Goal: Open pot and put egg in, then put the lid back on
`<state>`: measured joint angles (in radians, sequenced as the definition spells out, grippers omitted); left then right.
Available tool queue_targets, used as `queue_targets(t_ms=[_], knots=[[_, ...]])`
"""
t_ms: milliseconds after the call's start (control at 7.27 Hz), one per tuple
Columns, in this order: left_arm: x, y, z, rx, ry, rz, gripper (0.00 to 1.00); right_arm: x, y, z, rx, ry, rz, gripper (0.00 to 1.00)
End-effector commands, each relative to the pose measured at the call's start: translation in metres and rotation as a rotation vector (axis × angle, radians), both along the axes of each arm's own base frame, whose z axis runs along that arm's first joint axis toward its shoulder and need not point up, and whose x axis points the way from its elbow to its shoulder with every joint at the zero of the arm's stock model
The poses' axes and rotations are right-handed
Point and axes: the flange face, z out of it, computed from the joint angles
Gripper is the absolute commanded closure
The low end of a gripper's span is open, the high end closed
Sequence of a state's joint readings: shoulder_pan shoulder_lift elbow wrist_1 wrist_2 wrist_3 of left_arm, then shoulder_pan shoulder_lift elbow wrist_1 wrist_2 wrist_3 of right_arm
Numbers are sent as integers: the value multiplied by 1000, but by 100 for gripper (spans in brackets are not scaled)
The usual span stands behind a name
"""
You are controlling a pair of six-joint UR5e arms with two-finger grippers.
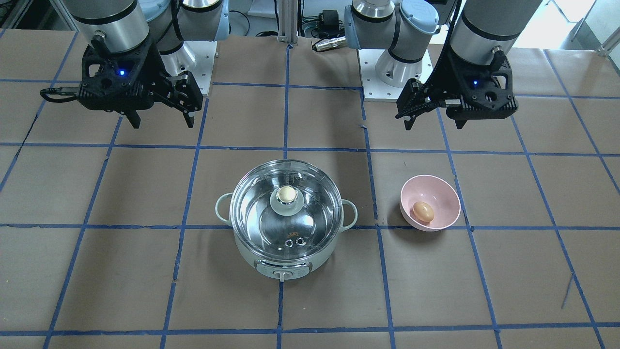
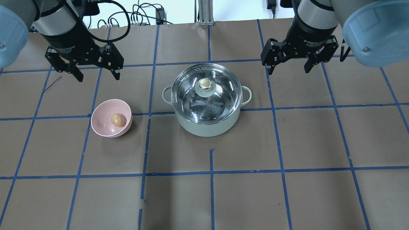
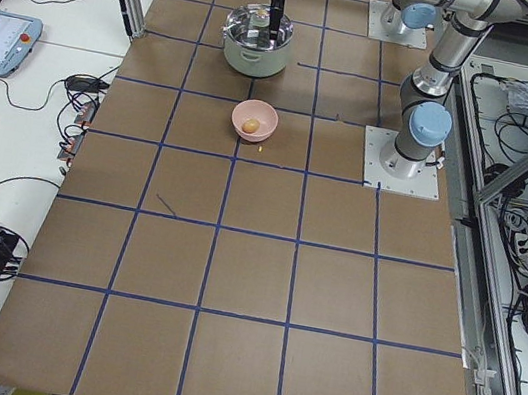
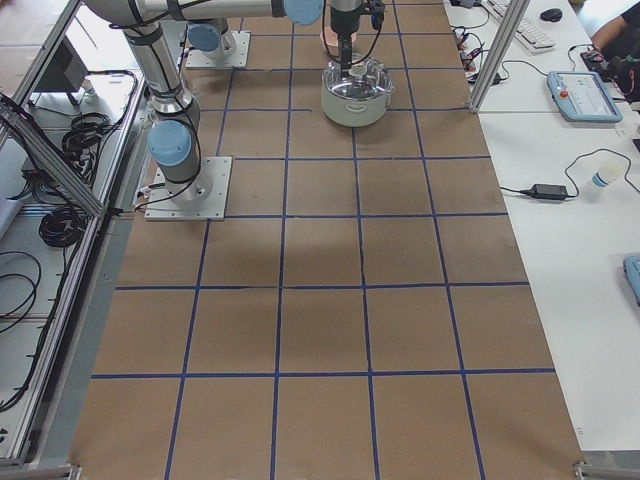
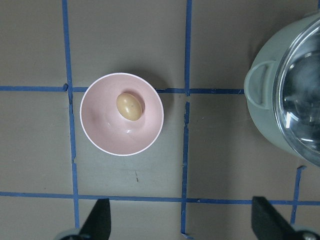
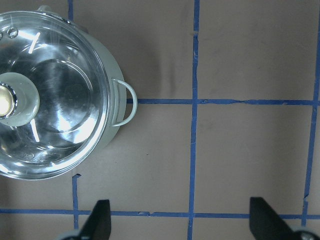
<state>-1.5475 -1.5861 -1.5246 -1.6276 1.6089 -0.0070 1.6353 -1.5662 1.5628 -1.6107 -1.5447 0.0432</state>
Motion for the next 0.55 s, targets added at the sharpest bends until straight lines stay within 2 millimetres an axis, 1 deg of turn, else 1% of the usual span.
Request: queue_targets(t_ms=[0, 275, 413], knots=[[-1, 1, -2, 3, 0, -1, 0, 0, 0, 0, 0, 2, 2, 3], [0, 4, -7, 13, -10, -14, 0, -1, 0, 0, 0, 2, 2, 2], [1, 2, -7, -1, -8, -8, 0, 0, 0, 0, 2, 2, 3, 2]])
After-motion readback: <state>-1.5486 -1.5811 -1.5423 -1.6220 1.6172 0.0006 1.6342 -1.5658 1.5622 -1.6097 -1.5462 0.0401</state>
